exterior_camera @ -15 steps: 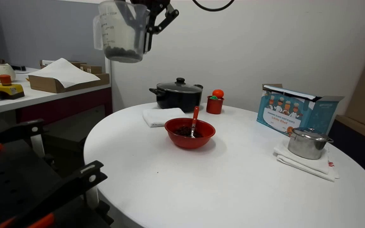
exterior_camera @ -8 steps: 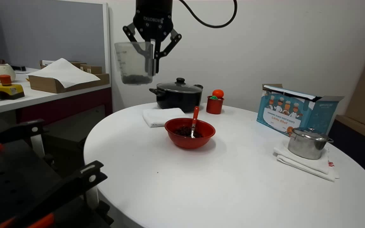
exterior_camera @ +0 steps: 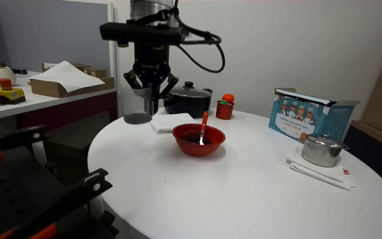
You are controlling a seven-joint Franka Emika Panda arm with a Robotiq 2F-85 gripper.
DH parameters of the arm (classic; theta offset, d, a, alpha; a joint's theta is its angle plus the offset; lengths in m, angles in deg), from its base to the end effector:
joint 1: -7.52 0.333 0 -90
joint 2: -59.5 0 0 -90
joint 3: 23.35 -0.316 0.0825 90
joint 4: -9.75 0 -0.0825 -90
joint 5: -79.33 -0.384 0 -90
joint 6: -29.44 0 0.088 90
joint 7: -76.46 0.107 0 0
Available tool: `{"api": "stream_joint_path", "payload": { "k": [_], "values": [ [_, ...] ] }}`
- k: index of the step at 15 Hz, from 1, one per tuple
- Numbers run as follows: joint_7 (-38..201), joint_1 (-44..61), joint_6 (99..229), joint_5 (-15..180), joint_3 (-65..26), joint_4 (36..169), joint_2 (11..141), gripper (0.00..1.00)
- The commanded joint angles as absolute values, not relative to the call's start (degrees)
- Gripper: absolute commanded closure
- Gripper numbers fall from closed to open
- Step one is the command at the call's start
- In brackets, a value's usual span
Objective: Pick up the clear jug and move it to the left side of the table
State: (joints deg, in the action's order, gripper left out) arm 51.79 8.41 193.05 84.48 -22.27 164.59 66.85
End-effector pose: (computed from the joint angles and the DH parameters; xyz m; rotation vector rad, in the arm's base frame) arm 0.4087 0.0032 0.1906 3.0062 0.7890 0.0278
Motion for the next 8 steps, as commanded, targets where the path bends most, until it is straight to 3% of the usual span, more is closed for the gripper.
{"api": "stream_joint_path", "payload": {
  "k": [1,8],
  "values": [
    [58.19,7.36,196.83,83.55,-23.5,162.56,74.08,0.94],
    [63.7,4.61,201.54,83.42,-24.43,160.08,83.51,0.93]
  ]
}}
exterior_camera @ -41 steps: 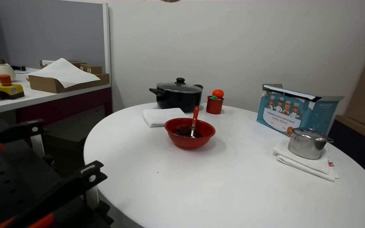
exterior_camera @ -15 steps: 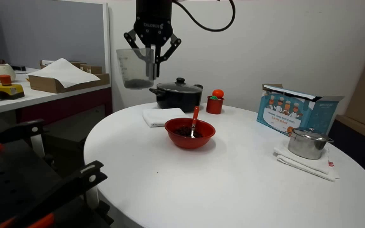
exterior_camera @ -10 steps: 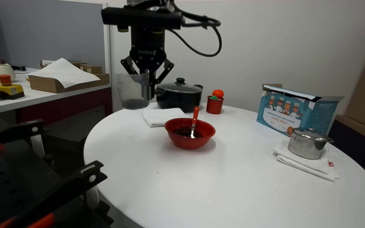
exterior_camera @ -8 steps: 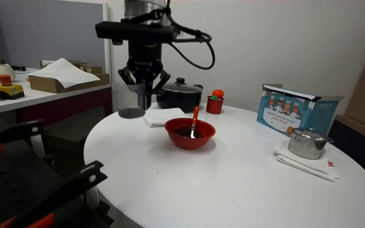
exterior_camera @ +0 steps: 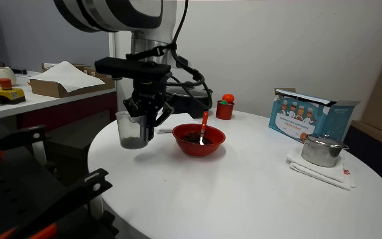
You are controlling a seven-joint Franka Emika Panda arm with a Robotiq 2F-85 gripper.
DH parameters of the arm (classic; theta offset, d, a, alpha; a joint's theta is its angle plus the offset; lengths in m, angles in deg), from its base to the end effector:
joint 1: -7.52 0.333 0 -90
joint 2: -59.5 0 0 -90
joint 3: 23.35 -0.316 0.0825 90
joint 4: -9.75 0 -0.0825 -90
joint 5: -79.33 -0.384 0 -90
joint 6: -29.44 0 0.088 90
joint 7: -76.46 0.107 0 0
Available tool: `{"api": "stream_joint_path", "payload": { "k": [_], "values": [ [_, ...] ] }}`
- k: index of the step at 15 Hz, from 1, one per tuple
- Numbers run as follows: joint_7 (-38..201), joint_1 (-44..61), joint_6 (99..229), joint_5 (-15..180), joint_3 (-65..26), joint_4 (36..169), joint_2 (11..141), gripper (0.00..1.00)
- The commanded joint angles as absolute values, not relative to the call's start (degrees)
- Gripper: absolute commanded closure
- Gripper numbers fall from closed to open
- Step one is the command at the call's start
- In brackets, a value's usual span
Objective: Pick up the clear jug and move it to the left side of the table
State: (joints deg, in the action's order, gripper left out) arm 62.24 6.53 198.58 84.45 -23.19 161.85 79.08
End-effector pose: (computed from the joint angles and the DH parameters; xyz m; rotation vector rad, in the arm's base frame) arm 0.4038 -0.0023 0.1242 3.0919 0.4932 -0.0721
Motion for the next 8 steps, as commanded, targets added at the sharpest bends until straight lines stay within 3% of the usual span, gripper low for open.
{"api": "stream_joint_path", "payload": {
  "k": [1,5,6,8],
  "values": [
    [64.18,4.19,202.07,83.52,-24.48,159.78,84.67,0.94],
    [64.7,1.7,203.95,83.62,-25.52,159.26,88.04,0.93],
    [64.48,0.7,204.07,83.56,-26.19,159.29,88.21,0.68],
    [64.1,-1.22,204.03,83.37,-27.55,159.65,87.35,0.63]
  ]
}}
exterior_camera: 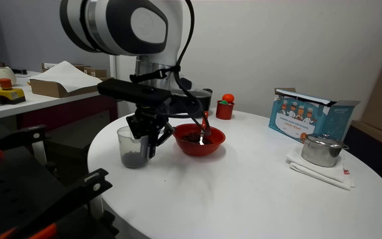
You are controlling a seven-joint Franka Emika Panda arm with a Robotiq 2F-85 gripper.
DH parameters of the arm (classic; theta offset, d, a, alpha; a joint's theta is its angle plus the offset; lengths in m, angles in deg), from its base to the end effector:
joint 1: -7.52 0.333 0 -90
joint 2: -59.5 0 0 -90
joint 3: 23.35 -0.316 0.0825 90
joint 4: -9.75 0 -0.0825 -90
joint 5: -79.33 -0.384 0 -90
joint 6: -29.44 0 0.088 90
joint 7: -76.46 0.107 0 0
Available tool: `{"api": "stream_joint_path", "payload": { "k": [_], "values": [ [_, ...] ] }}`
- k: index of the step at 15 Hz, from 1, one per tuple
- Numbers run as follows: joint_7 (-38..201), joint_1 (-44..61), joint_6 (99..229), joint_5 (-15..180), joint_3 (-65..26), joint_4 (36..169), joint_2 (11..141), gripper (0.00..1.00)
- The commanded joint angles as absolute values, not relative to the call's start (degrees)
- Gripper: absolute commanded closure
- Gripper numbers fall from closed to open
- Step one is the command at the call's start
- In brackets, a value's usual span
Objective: Pick up the clear jug and move it to the left side of the table
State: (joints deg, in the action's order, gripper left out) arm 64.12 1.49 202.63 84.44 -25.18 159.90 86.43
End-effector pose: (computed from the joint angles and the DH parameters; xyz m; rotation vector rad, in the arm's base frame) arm 0.3985 -0.0204 0.0855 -3.1031 -0.3553 0.1020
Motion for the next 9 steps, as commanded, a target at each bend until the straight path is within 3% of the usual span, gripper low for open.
{"api": "stream_joint_path", "payload": {
  "k": [1,7,9],
  "values": [
    [63.65,-2.33,203.44,83.37,-28.38,160.06,86.48,0.54],
    [59.22,-16.49,192.45,76.3,-41.43,163.88,74.3,0.11],
    [57.1,-17.26,184.51,70.56,-41.32,164.3,67.34,0.01]
  ]
}}
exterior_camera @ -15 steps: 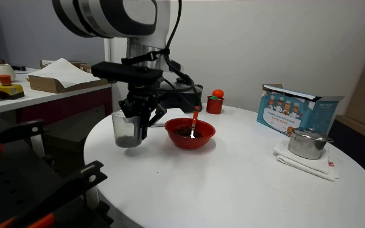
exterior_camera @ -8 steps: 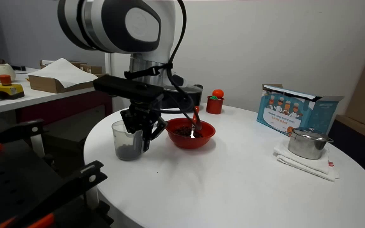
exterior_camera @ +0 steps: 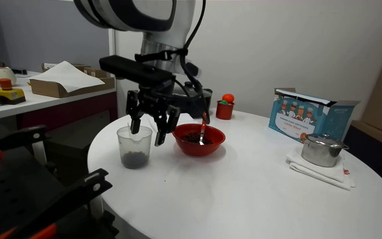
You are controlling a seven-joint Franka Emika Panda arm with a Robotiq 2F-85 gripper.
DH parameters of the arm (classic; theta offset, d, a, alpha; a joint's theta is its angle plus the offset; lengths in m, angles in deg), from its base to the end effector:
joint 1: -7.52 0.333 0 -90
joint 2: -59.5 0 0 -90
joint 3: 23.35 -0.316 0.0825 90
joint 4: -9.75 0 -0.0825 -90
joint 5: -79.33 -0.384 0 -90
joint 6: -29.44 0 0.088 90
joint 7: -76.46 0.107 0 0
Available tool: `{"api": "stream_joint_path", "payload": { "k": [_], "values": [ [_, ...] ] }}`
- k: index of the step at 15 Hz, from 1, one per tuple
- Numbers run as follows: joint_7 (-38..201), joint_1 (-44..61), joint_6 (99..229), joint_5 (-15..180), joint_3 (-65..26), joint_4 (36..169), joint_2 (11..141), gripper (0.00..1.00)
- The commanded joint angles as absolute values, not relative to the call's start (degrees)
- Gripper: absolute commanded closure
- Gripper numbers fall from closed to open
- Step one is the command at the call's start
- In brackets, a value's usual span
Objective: Pick up the clear jug and move it to the left side of the table
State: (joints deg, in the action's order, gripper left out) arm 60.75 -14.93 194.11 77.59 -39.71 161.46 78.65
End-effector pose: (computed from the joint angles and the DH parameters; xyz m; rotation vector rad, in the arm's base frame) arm 0.4017 -0.0316 0.1283 -3.0172 -0.1928 0.1141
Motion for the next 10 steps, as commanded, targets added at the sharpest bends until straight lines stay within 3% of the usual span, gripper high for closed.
{"api": "stream_joint_path", "payload": {
  "k": [1,3,4,5,8,10],
  "values": [
    [58.55,-19.7,180.12,71.82,-42.2,164.06,64.42,0.0],
    [63.13,-19.28,171.49,75.7,-38.52,163.32,57.74,0.0],
    [63.1,-12.84,167.04,75.08,-30.64,162.21,54.6,0.0],
    [64.12,-12.58,164.18,75.65,-28.29,161.37,52.02,0.0],
    [64.48,-10.46,157.73,75.99,-20.32,156.31,45.77,0.0],
    [64.03,-8.36,160.27,76.21,-18.38,157.16,47.74,0.0]
  ]
}}
